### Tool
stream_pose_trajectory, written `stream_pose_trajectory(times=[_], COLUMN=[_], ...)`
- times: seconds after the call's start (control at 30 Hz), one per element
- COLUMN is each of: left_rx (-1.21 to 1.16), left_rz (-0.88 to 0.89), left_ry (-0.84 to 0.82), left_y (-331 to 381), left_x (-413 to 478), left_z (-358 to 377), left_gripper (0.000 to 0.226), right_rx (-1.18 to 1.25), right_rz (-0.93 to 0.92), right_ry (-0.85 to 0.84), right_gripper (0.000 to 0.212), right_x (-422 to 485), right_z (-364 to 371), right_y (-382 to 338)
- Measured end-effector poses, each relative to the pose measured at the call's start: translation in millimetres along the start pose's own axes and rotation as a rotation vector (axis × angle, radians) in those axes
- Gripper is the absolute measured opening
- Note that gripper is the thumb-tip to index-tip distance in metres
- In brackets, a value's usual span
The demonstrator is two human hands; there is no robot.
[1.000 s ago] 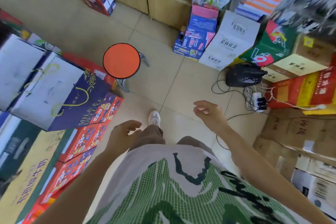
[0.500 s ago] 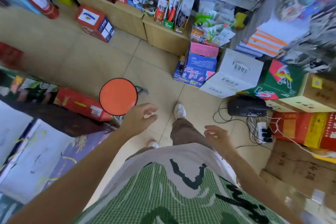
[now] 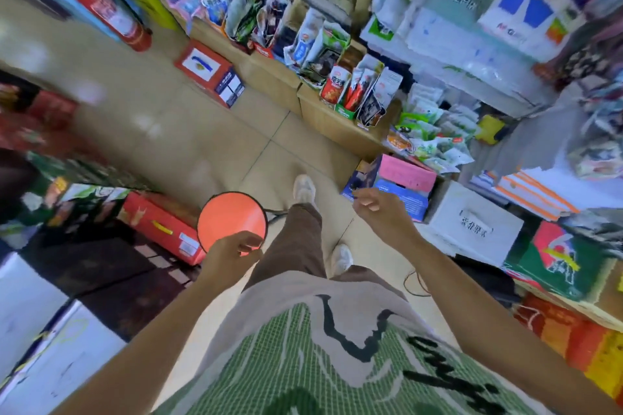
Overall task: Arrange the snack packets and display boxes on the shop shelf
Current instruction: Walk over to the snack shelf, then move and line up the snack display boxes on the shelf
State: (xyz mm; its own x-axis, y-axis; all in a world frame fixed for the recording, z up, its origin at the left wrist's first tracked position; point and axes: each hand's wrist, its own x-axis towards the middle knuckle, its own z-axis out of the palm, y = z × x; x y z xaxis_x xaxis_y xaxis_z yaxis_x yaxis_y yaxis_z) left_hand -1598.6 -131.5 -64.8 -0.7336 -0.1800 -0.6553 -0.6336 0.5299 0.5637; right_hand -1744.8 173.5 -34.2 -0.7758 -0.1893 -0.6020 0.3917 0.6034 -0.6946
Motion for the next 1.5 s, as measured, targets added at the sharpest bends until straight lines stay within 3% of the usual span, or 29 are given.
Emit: stream_pose_trajectory(times=[0.1, 0.33, 0.43, 0.53, 0.83, 1.2, 1.5], left_rx=[-0.006, -0.028, -0.009, 0.033, 0.304, 0.608, 0.496], left_rz=[0.010, 0.133, 0.224, 0.281, 0.438, 0.233, 0.364], left_ry=[0.035, -0.039, -0.064, -0.102, -0.187, -0.301, -0.353], left_y=[13, 100, 143, 190, 274, 223, 137], left_x=[45, 174, 216, 253, 355, 429, 556], left_z=[-22, -91, -116, -138, -168, -248, -253], left_gripper=[0.031, 0.011, 0.037, 0.023, 0.018, 0.012, 0.026], right_rx=[-0.056, -0.131, -0.045, 0.029, 0.203, 0.236, 0.111], right_rz=[-0.023, 0.112, 0.227, 0.270, 0.322, 0.140, 0.185], right_ry=[-0.015, 0.039, 0.077, 0.100, 0.122, 0.131, 0.210], right_gripper=[0.019, 0.024, 0.024, 0.021, 0.017, 0.027, 0.045], right_x=[47, 127, 146, 161, 246, 373, 437], right_z=[-4, -21, -36, -54, -67, -44, 73], right_y=[-33, -73, -73, -79, -81, -168, -185])
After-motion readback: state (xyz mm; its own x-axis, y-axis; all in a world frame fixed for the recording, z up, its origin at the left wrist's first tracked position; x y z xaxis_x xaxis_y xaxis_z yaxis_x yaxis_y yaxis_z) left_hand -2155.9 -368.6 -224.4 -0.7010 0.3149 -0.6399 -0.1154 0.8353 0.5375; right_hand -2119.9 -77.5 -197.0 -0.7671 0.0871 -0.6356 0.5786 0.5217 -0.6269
